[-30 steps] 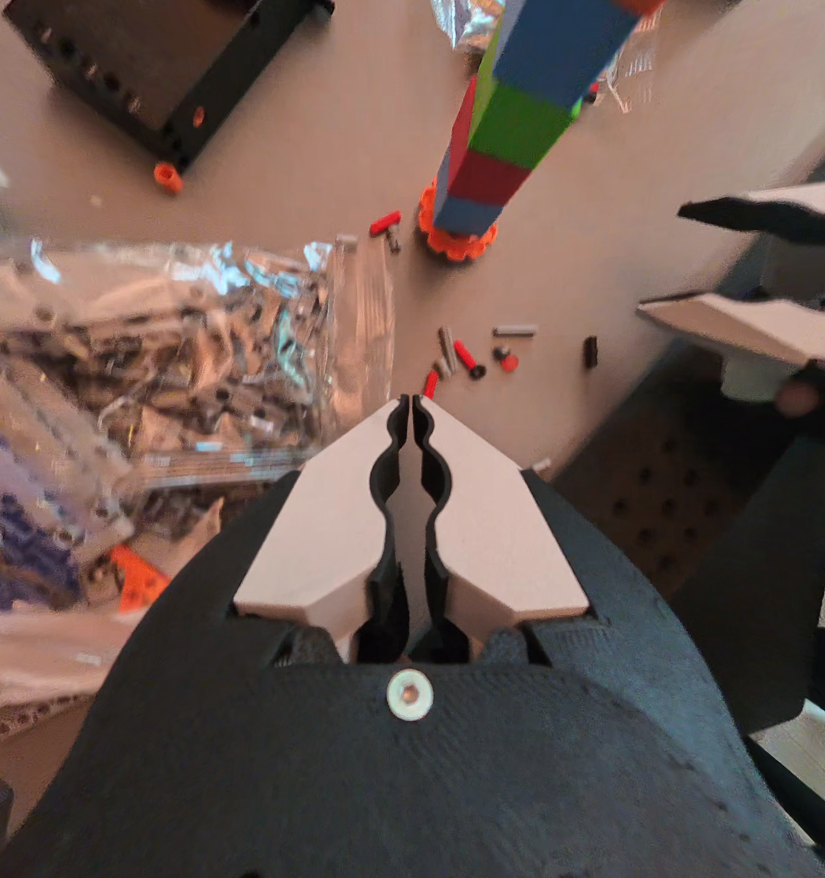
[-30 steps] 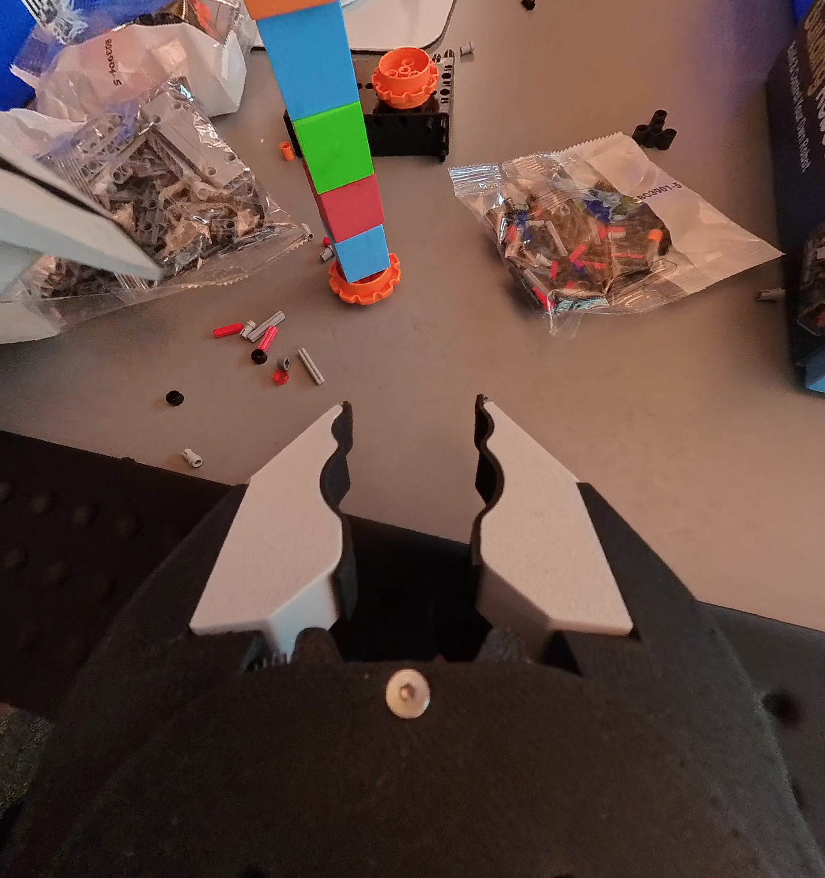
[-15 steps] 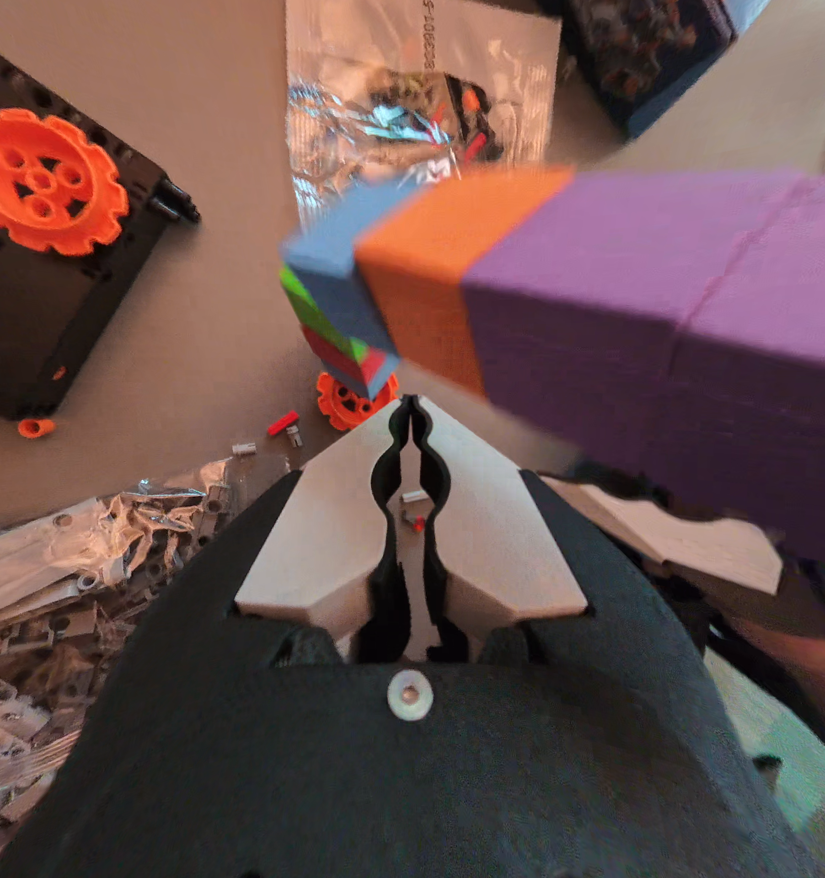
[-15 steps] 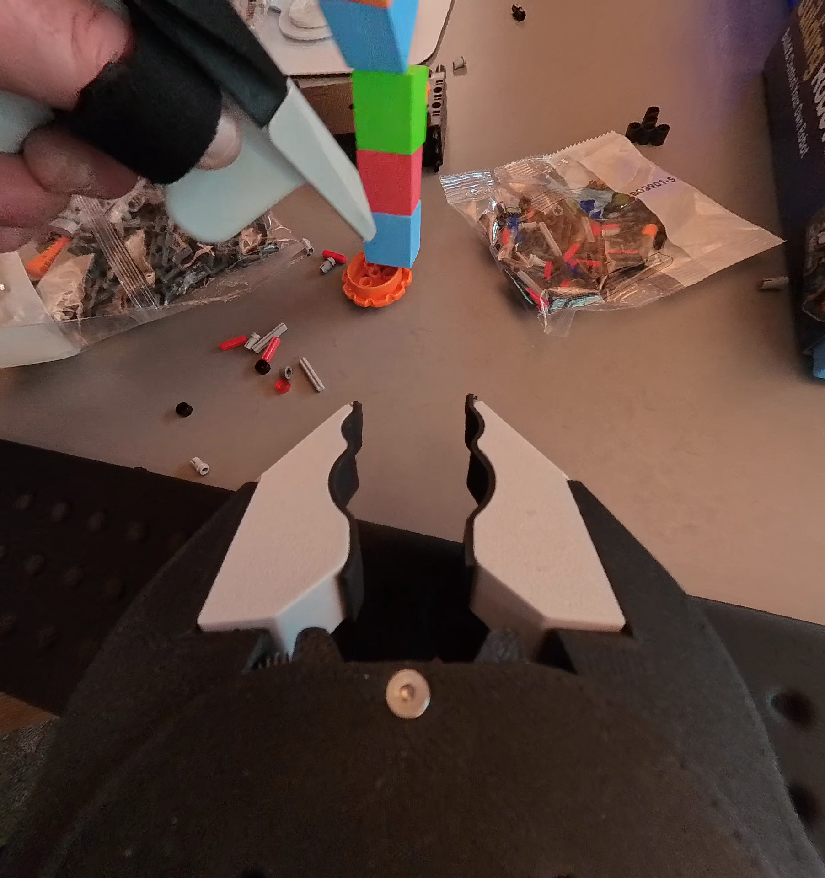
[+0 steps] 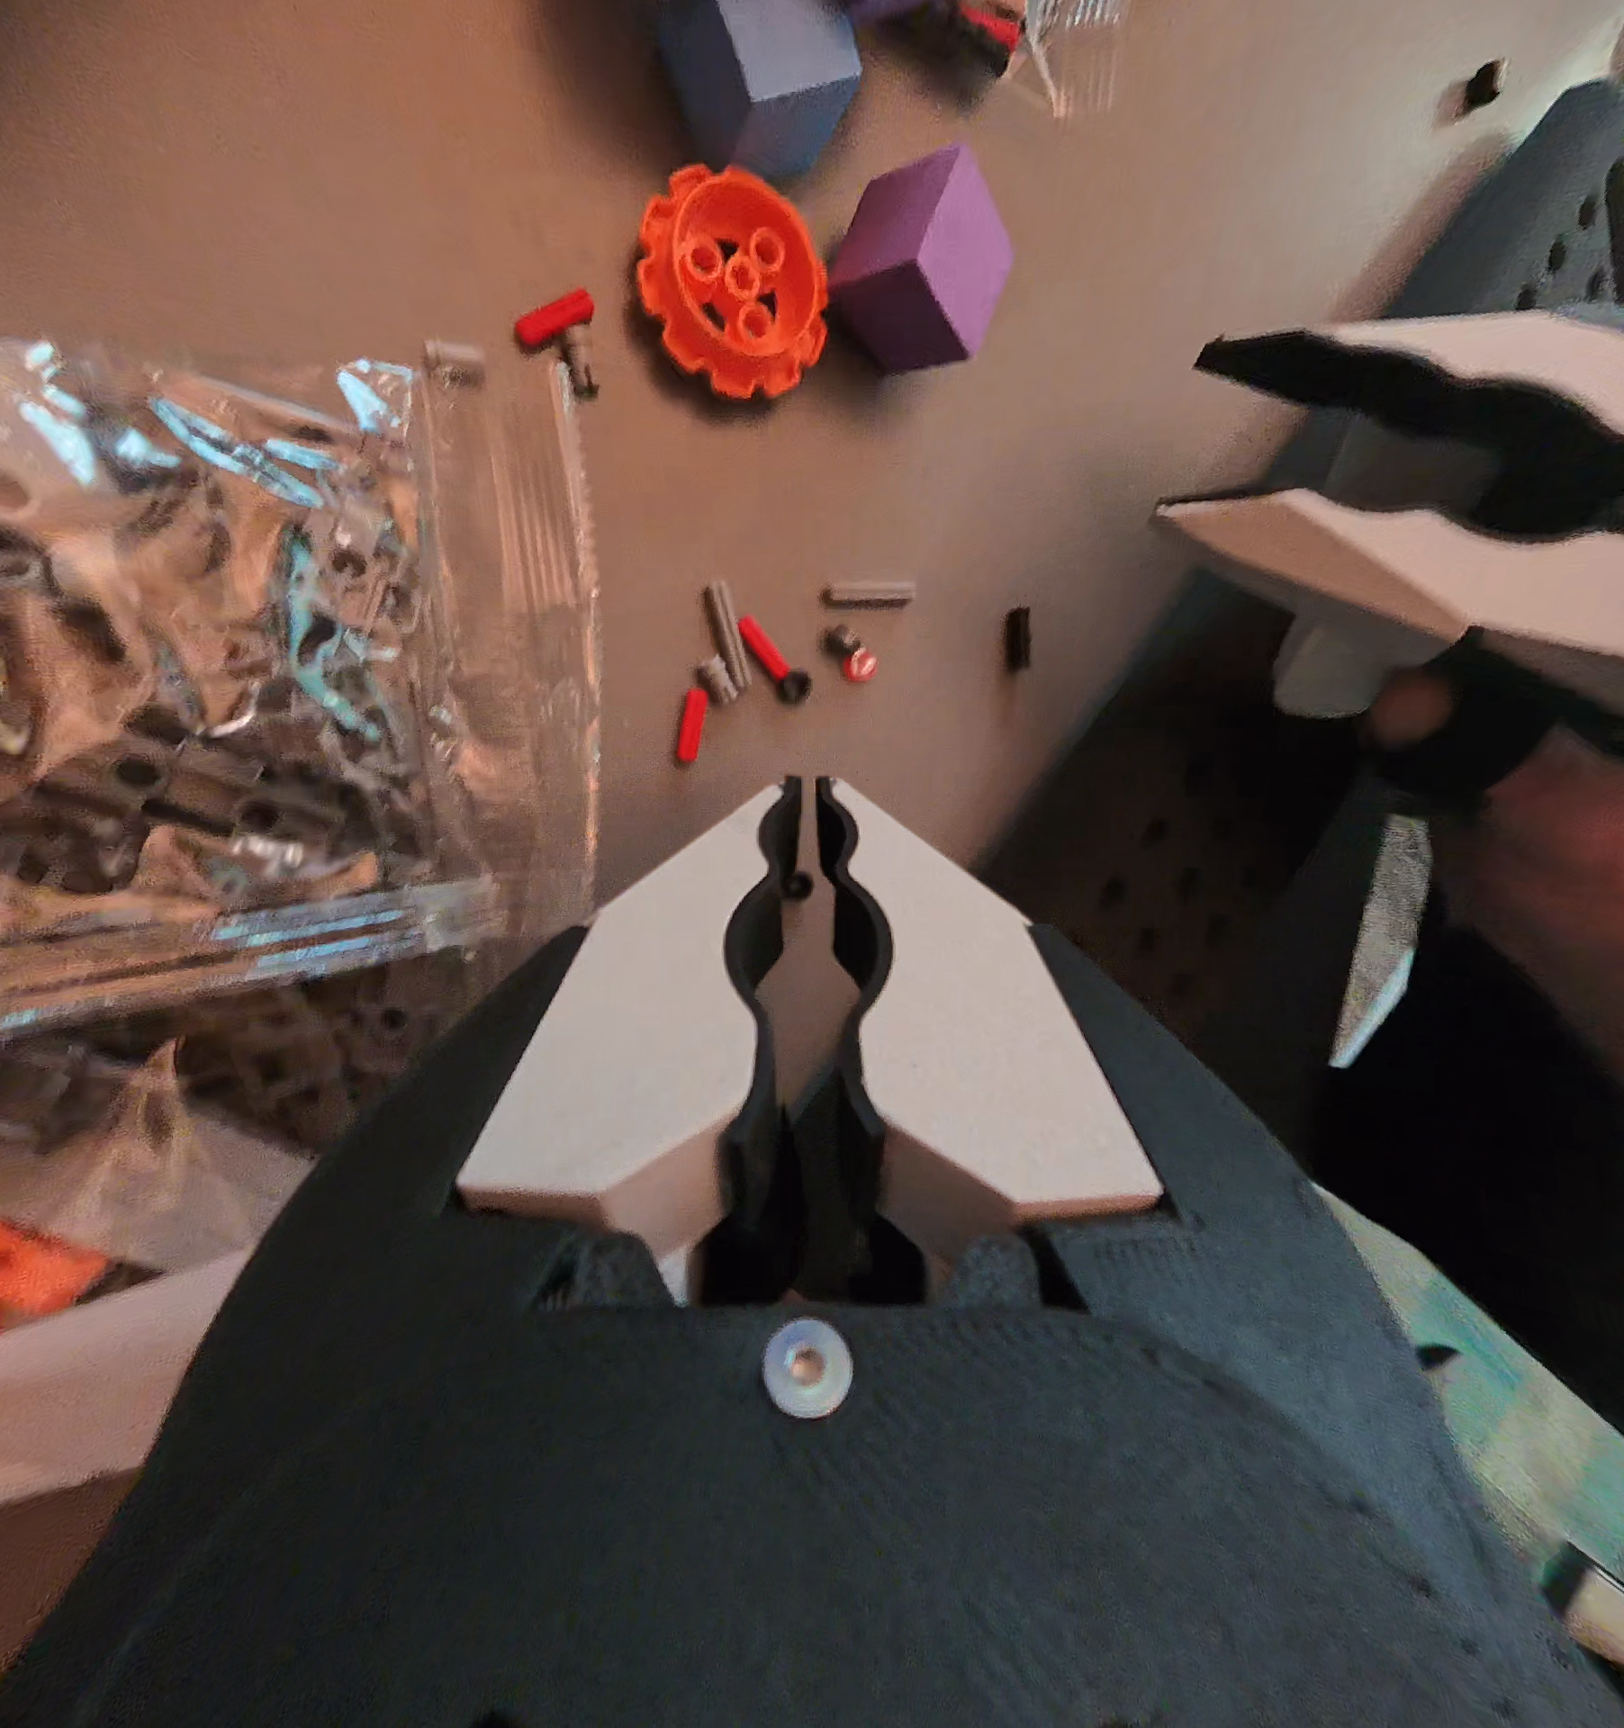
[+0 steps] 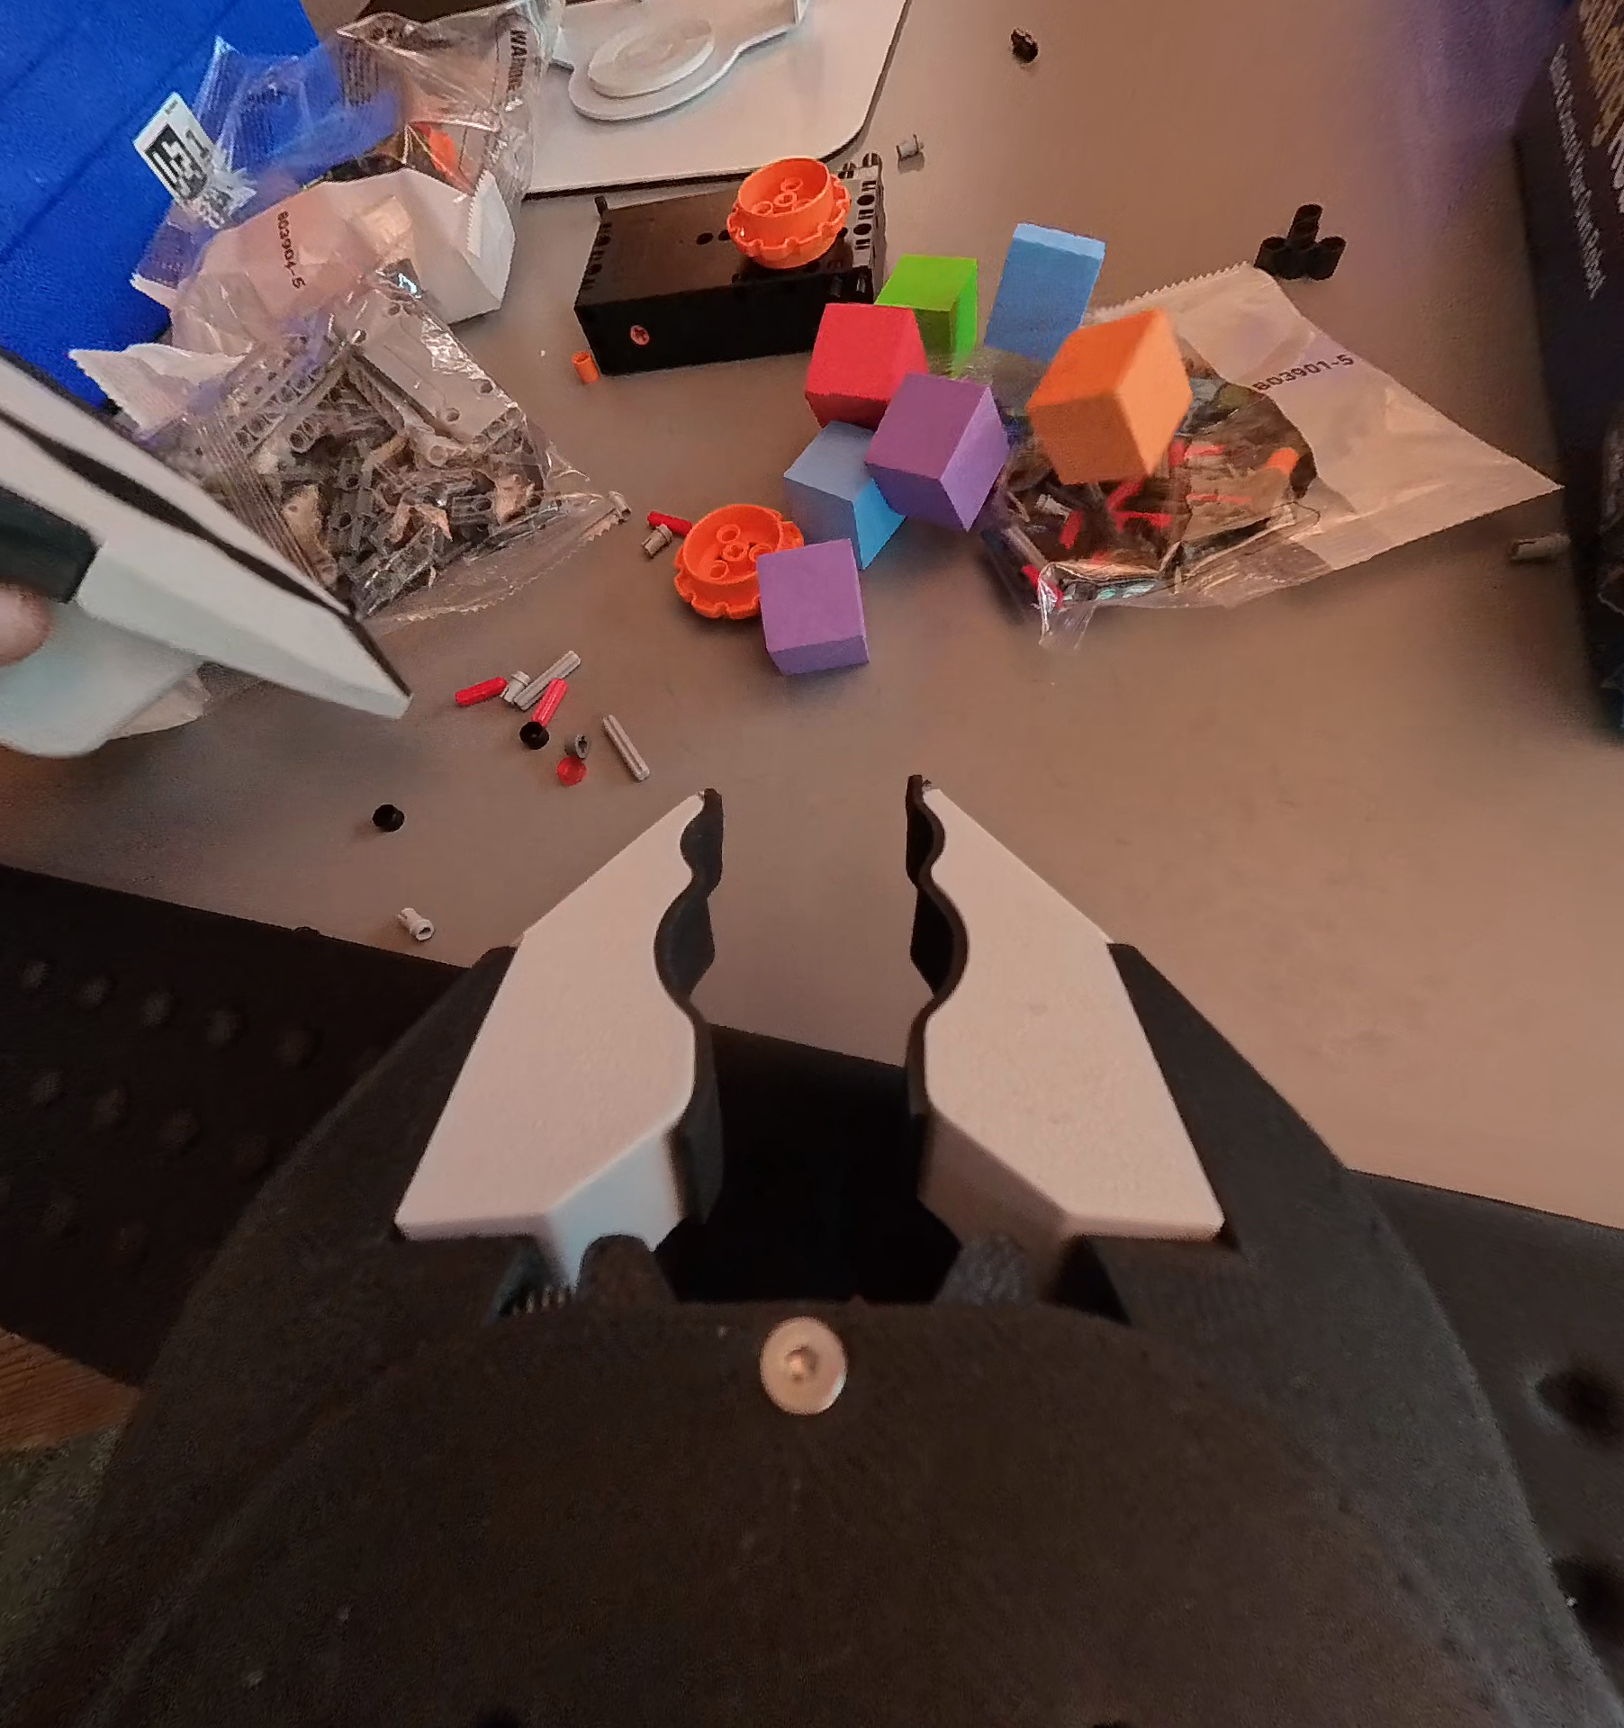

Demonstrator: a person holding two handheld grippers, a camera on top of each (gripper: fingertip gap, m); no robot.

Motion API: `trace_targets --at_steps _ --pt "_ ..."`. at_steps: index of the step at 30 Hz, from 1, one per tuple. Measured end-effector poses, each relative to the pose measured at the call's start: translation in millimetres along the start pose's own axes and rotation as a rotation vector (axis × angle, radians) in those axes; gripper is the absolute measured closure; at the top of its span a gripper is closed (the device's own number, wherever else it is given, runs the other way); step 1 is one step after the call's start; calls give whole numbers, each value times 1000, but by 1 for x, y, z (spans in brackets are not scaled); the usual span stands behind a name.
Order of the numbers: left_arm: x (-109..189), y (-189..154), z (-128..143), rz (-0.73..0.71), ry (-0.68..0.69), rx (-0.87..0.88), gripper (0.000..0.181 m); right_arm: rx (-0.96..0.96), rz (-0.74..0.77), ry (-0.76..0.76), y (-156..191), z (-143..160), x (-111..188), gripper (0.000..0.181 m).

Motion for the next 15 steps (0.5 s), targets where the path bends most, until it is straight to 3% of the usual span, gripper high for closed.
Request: trace_targets --at_steps 5,9,12,15 --pt "13 5 16 -15 -128 -48 176 -47 -16 10 -1 -1 0 141" --pt "11 16 47 -57 -160 -150 181 -84 -30 14 -3 -8 -3 137" --pt "15 17 47 -78 -257 -159 181 -40 -42 -25 -4 -26 -12 133" --pt "13 15 48 -57 -258 -185 181 28 -71 16 0 -29 -32 129"
Point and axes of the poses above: each gripper's, where its closed fingertips meet, x back along the fingers, z out of its underside, y = z × x across the jaws, the point moved 2 cm from there along x, back along the fingers, and after that the axes turned 15 degrees about -y, right-handed, at the moved point
